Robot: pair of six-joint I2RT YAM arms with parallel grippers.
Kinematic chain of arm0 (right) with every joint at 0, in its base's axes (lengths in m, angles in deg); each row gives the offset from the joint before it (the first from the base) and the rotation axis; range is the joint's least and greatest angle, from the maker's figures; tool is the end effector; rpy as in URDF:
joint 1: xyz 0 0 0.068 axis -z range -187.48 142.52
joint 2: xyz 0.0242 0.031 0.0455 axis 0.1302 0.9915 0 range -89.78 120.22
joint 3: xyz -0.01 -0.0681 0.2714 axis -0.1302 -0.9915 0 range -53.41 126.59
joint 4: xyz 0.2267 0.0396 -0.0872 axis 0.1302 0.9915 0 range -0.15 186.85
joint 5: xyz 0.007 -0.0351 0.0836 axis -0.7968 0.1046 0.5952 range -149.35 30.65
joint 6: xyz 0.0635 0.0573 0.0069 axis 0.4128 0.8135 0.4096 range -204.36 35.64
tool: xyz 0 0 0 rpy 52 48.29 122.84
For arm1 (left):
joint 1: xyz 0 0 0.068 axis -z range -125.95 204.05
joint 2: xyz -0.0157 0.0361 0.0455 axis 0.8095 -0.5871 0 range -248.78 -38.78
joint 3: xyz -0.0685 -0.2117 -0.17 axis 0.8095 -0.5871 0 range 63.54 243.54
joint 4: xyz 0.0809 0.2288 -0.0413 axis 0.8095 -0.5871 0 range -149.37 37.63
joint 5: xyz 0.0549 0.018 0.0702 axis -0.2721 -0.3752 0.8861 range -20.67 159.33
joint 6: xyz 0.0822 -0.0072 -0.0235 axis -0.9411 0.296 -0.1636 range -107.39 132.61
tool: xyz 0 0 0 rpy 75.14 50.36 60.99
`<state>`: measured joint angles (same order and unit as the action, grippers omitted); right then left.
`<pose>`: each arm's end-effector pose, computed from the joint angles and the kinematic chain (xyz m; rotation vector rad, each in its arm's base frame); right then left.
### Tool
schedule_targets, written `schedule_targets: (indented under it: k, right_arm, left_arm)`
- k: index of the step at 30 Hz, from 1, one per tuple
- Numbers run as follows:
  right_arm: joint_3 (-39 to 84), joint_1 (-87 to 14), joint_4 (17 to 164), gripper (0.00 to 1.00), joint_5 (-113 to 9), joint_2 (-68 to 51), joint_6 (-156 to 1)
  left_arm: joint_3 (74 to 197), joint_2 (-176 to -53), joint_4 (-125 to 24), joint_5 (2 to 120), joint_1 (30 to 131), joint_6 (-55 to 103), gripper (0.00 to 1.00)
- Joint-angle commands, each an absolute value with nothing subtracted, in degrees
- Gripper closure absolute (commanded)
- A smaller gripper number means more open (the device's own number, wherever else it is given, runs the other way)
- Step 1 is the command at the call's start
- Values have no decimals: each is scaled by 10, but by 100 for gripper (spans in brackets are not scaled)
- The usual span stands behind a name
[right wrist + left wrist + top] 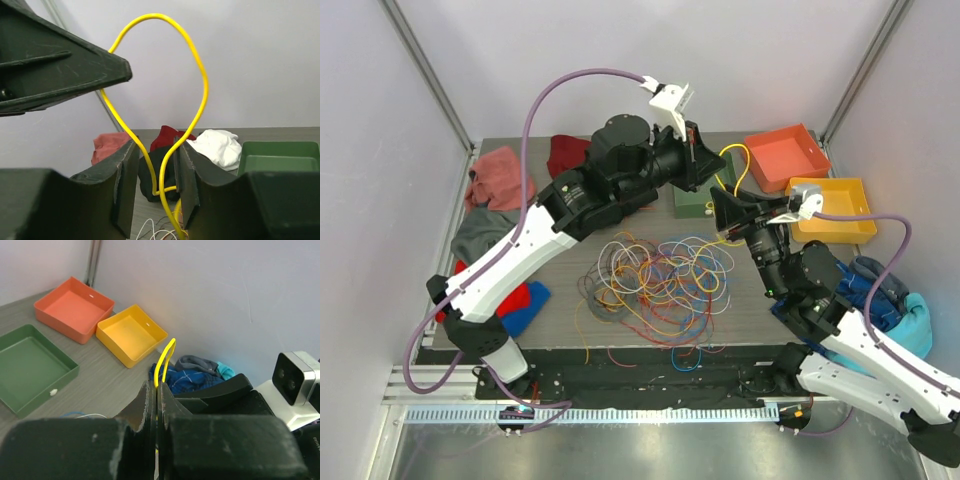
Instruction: Untangle the cables
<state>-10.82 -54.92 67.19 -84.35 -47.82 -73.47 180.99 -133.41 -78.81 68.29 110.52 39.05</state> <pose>0.1433 0.1087 0.4139 0.0071 1.2286 0.6365 0.2081 -0.3164 0.5186 0.4695 1.6927 -1.1036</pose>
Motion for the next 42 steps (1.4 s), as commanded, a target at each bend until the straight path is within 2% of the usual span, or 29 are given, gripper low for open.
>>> schedule_targets:
  k: [1, 3, 5, 6, 8, 11, 13, 14, 15, 17, 18, 20, 24, 29, 32, 37, 42]
  right_arm:
    - [-81, -549, 709, 63, -883, -498, -716]
    - [-78, -549, 724, 74, -884, -502, -716]
    - [-75, -549, 733, 77, -883, -504, -717]
    - [-74, -549, 734, 86, -883, -505, -718]
    - [-67, -549, 746, 98, -888, -503, -716]
    - [-39, -549, 782, 99, -899, -492, -714]
    - [-20, -549, 823, 99, -905, -481, -710]
    - [1, -549, 836, 99, -909, -477, -710]
    - [12, -549, 850, 99, -916, -473, -711]
    - [39, -549, 887, 99, -924, -464, -711]
    - [47, -549, 895, 99, -931, -461, -709]
    - [69, -549, 931, 99, -938, -452, -708]
    - [107, -548, 972, 99, -972, -428, -709]
    - [183, -548, 1035, 99, -1071, -378, -723]
    - [225, -523, 1043, 99, -1127, -345, -734]
    - [330, -331, 1093, 99, -1041, -257, -652]
    - [414, -208, 1140, 99, -1000, -147, -596]
  left_arm:
    - [1806, -1309, -757, 721, 1107, 372, 100]
    - [1801, -1309, -753, 721, 1107, 376, 100]
    - [1790, -1307, -745, 714, 1107, 378, 100]
    - [1787, -1305, -741, 712, 1107, 380, 100]
    - [1781, -1303, -739, 714, 1107, 379, 100]
    - [1769, -1297, -743, 727, 1107, 375, 95]
    - [1755, -1285, -736, 742, 1107, 373, 81]
    - [1733, -1278, -731, 749, 1107, 373, 77]
    - [1719, -1271, -725, 757, 1106, 373, 67]
    - [1682, -1250, -711, 775, 1106, 377, 35]
    - [1670, -1245, -709, 788, 1106, 379, 14]
    - [1644, -1225, -710, 816, 1102, 384, 0]
    - [1595, -1179, -717, 893, 1099, 398, 0]
    - [1467, -1085, -716, 1051, 1096, 439, 0]
    - [1384, -1016, -710, 1075, 1095, 464, 0]
    - [1262, -924, -732, 1041, 1095, 531, 0]
    - [1178, -870, -764, 1027, 1095, 579, 0]
